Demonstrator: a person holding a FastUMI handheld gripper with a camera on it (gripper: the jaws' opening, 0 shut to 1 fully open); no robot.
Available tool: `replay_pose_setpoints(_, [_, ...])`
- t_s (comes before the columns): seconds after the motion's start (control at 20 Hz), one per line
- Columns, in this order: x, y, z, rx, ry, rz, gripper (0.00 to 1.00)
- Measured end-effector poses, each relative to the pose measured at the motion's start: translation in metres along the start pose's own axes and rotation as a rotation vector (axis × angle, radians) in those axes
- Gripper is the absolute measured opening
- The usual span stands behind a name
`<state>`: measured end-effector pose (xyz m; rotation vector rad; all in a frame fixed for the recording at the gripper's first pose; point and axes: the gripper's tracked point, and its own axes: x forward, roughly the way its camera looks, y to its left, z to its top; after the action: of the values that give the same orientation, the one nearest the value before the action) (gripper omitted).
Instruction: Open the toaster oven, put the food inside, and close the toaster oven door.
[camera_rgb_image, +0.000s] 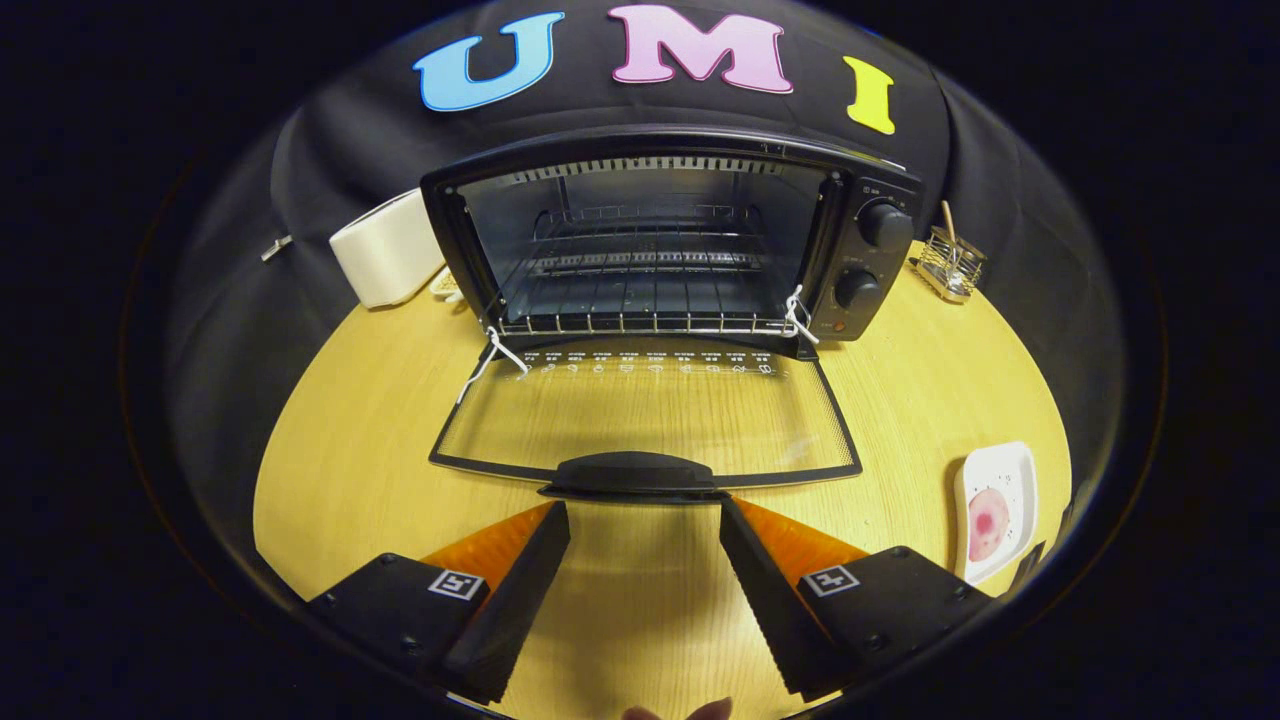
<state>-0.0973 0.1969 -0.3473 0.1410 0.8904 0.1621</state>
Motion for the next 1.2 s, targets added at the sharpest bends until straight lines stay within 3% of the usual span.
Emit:
replay_pose_setpoints(0.3, [-0.051,-0.015,0.03,-0.022,-0.014,0.139,0.99])
replay_pose_setpoints(0.5, [-0.09,-0.061,0.044,-0.018,-0.016,0.178,0.99])
replay_pose_setpoints(0.8, [-0.123,-0.203,0.017,0.038,0.087,0.114,0.99])
replay_pose_setpoints(1.05, [-0.109,-0.325,-0.014,0.151,0.223,0.04,0.98])
replay_pose_setpoints(1.2, [-0.088,-0.373,-0.031,0.173,0.323,0.03,0.97])
